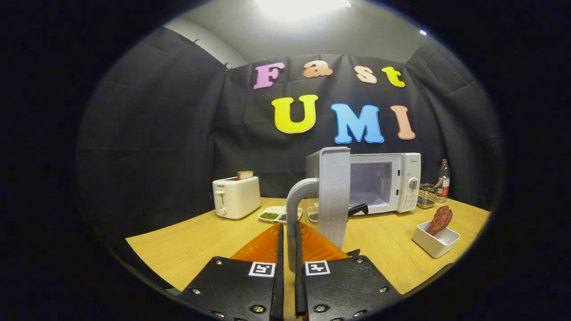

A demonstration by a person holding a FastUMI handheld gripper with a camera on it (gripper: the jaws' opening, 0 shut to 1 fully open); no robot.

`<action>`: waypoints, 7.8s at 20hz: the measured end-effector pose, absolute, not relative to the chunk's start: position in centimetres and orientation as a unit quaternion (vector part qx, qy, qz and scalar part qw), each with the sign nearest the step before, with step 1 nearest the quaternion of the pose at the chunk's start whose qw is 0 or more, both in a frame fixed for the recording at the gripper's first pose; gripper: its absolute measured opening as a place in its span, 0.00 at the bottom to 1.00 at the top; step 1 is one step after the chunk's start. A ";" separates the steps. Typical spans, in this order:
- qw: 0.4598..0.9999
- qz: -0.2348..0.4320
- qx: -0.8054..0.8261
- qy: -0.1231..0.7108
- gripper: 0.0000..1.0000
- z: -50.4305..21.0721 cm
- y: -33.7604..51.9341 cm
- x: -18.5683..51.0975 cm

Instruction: Open the microwave, put the food inside, and close the microwave door.

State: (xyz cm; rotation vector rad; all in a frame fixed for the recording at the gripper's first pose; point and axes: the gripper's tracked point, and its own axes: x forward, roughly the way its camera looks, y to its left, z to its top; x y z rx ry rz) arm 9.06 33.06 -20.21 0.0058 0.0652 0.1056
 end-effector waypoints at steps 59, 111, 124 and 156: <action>0.884 0.112 0.411 0.194 0.13 -26.0 -6.4 18.1; 0.955 -0.062 0.290 0.028 0.17 -23.9 7.2 50.1; 0.973 -0.086 0.207 0.058 0.43 -25.5 5.7 49.8; 0.905 0.423 0.025 0.028 0.72 -10.6 35.8 5.9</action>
